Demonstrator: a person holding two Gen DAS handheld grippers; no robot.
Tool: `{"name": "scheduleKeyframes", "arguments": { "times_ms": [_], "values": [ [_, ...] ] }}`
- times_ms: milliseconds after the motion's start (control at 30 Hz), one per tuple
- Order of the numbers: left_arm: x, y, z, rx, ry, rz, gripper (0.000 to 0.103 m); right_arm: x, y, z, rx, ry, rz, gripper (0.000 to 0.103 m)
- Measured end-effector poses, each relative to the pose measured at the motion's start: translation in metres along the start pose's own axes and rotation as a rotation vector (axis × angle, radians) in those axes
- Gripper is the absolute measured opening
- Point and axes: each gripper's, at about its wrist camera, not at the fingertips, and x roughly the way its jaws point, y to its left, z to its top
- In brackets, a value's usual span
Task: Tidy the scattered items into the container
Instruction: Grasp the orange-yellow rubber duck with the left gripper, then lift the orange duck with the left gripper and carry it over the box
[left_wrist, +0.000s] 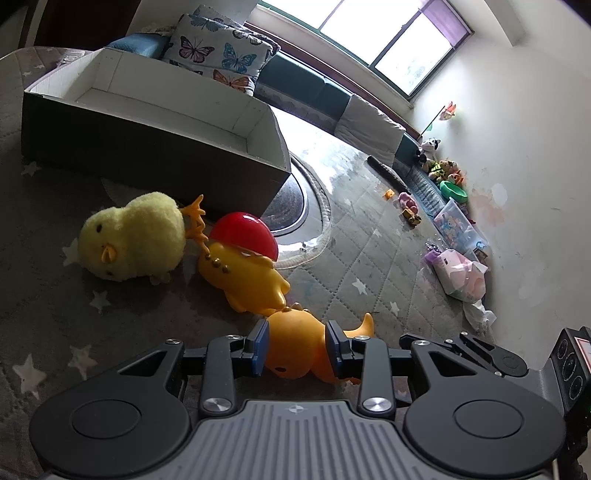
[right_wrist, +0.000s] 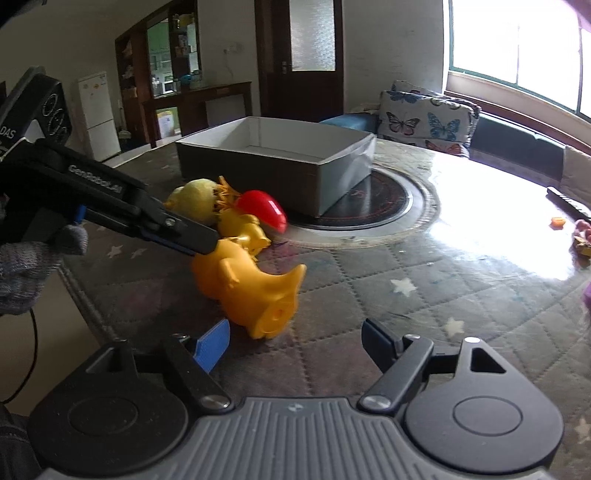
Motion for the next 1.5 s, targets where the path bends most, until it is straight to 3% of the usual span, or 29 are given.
{"name": "scheduleKeyframes", "arguments": {
  "times_ms": [367, 633, 967, 1200, 1500],
  "values": [
    [0.007, 0.006, 0.004, -0.026, 0.01, -0.003, 0.037, 0.025, 0.018, 0.006, -0.01, -0.013, 0.029, 0.078],
    [0.013, 0.014, 0.005, -0.059, 0.021, -0.021, 0.039, 0.036, 0.021, 0.009, 0.022, -0.006, 0.031, 0.06],
    [0.006, 0.011, 0.001, -0.036, 0.017, -0.039, 0.038, 0.031, 0.027, 0.006, 0.015, -0.016, 0.016, 0.057],
    [-0.013, 0.005, 0.014, -0.017, -0.049, -0.04, 0.038, 0.022, 0.031, 0.023, -0.022, -0.067, 0.014, 0.057],
    [-0.027, 0.005, 0.062, 0.011, -0.174, -0.017, 0.037, 0.035, 0.027, 0.077, -0.093, -0.163, -0.007, 0.057]
  ]
}}
